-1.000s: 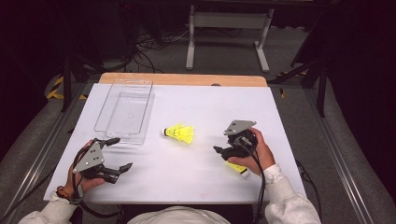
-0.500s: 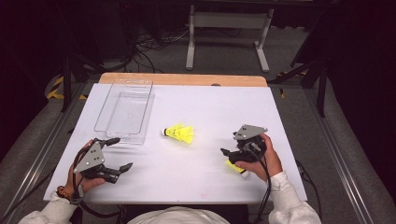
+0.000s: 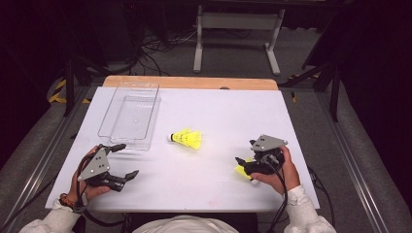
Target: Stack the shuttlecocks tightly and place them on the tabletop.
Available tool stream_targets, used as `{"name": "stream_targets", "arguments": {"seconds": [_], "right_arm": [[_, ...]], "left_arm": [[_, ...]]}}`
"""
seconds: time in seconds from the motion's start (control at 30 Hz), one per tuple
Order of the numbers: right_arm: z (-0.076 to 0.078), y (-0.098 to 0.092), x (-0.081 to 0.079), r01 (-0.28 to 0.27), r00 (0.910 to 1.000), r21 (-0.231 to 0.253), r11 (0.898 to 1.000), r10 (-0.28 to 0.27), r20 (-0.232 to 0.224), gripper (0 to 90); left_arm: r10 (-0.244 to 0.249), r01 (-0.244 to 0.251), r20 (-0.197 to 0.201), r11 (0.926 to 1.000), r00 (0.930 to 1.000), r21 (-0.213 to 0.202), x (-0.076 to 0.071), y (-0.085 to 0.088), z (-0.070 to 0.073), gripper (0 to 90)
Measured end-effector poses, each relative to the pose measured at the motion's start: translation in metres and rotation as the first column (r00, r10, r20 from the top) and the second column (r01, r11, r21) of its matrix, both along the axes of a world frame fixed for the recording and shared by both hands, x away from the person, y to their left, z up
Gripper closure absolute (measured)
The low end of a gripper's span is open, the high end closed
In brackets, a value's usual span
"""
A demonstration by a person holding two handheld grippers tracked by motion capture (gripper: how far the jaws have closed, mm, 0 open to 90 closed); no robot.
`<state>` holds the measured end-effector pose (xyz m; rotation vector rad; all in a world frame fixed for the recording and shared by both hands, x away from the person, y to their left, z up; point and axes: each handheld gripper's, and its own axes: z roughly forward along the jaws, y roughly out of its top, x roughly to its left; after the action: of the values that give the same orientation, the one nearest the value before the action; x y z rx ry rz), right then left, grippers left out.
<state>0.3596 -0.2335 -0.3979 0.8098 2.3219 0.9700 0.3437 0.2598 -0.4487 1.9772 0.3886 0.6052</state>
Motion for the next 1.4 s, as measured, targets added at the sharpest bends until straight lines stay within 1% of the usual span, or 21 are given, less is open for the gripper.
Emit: {"name": "stream_targets", "arguments": {"seconds": [0.2, 0.27, 0.33, 0.37, 0.4, 0.43, 0.47, 0.5, 0.57, 0.67, 0.77, 0.83, 0.9, 0.93, 1.03, 1.07, 1.1, 1.2, 1.3, 1.4], "right_arm": [[-0.004, -0.004, -0.004, -0.004, 0.9999, 0.010, 1.000, 0.005, -0.009, 22.2], [-0.007, -0.005, -0.005, -0.001, 0.9998, 0.005, 1.000, 0.001, -0.020, 21.3], [-0.012, -0.006, -0.005, -0.002, 0.9992, 0.005, 1.000, 0.002, -0.040, 20.9], [-0.014, -0.007, -0.004, -0.002, 0.9990, -0.005, 1.000, 0.002, -0.045, 20.4], [-0.016, -0.007, -0.005, 0.003, 0.9987, -0.013, 1.000, -0.004, -0.051, 20.1], [-0.019, -0.008, -0.004, 0.003, 0.9980, -0.022, 1.000, -0.004, -0.064, 19.1], [-0.019, -0.008, -0.004, 0.003, 0.9980, -0.022, 1.000, -0.004, -0.064, 19.1], [-0.020, -0.008, -0.004, 0.003, 0.9978, -0.020, 1.000, -0.004, -0.067, 18.9], [-0.024, -0.009, -0.004, 0.010, 0.9973, -0.027, 1.000, -0.012, -0.073, 18.2], [-0.031, -0.008, -0.003, 0.016, 0.9951, -0.023, 1.000, -0.018, -0.098, 17.5], [-0.039, -0.007, -0.001, 0.012, 0.9925, -0.042, 0.999, -0.017, -0.121, 17.1], [-0.042, -0.006, 0.000, 0.014, 0.9908, -0.041, 0.999, -0.020, -0.134, 16.6], [-0.044, -0.005, 0.001, 0.008, 0.9890, -0.052, 0.999, -0.016, -0.147, 16.7], [-0.045, -0.005, 0.001, 0.011, 0.9882, -0.053, 0.999, -0.019, -0.152, 16.7], [-0.049, -0.007, 0.003, 0.026, 0.9838, -0.038, 0.999, -0.033, -0.177, 16.7], [-0.049, -0.008, 0.004, 0.030, 0.9835, -0.043, 0.999, -0.037, -0.177, 16.7], [-0.050, -0.010, 0.004, 0.034, 0.9826, -0.036, 0.999, -0.040, -0.181, 16.7], [-0.051, -0.011, 0.005, 0.043, 0.9816, -0.027, 0.999, -0.047, -0.185, 18.7], [-0.052, -0.011, 0.006, 0.038, 0.9803, -0.021, 0.999, -0.041, -0.193, 20.8], [-0.052, -0.011, 0.006, 0.029, 0.9781, -0.007, 1.000, -0.030, -0.206, 29.4]], "left_arm": [[0.002, -0.002, 0.003, 1.0000, 1.0000, 0.006, -0.001, 0.001, 0.000, 7.2], [0.002, -0.002, 0.001, 1.0000, 1.0000, 0.008, -0.001, 0.001, 0.000, 7.2], [0.004, -0.004, -0.003, 1.0000, 1.0000, 0.001, -0.002, 0.002, -0.001, 7.2], [0.005, -0.005, 0.004, 0.9999, 1.0000, 0.009, -0.002, 0.003, 0.000, 7.2], [0.005, -0.005, -0.004, 1.0000, 1.0000, -0.001, -0.003, 0.003, -0.001, 7.2], [0.009, -0.009, 0.003, 0.9999, 1.0000, 0.008, -0.003, 0.004, 0.000, 7.2], [0.009, -0.009, -0.005, 1.0000, 0.9999, 0.001, -0.004, 0.005, -0.001, 7.2], [0.013, -0.013, 0.001, 0.9999, 0.9999, 0.004, -0.005, 0.006, 0.000, 7.2], [0.018, -0.018, -0.003, 0.9998, 0.9998, -0.005, -0.006, 0.007, -0.001, 7.1], [0.021, -0.021, -0.002, 0.9998, 0.9998, -0.003, -0.007, 0.008, -0.001, 7.1], [0.022, -0.022, -0.002, 0.9997, 0.9998, -0.006, -0.008, 0.008, 0.000, 7.1], [0.018, -0.018, -0.001, 0.9998, 0.9998, -0.005, -0.007, 0.008, 0.000, 7.1], [0.015, -0.015, -0.001, 0.9999, 0.9999, -0.004, -0.007, 0.008, 0.000, 7.1], [0.014, -0.014, 0.008, 0.9999, 0.9999, 0.001, -0.006, 0.008, 0.000, 7.2], [0.010, -0.010, 0.002, 0.9999, 0.9999, -0.002, -0.006, 0.007, 0.000, 7.1], [0.009, -0.009, 0.002, 1.0000, 1.0000, 0.001, -0.006, 0.007, 0.000, 7.2], [0.008, -0.008, 0.001, 1.0000, 1.0000, 0.002, -0.006, 0.007, 0.000, 7.2], [0.007, -0.007, 0.001, 1.0000, 1.0000, -0.004, -0.006, 0.006, 0.000, 7.1], [0.003, -0.003, -0.002, 1.0000, 1.0000, 0.006, -0.005, 0.005, 0.000, 7.2], [0.002, -0.002, 0.000, 1.0000, 1.0000, 0.006, -0.005, 0.005, -0.001, 7.1]]}}
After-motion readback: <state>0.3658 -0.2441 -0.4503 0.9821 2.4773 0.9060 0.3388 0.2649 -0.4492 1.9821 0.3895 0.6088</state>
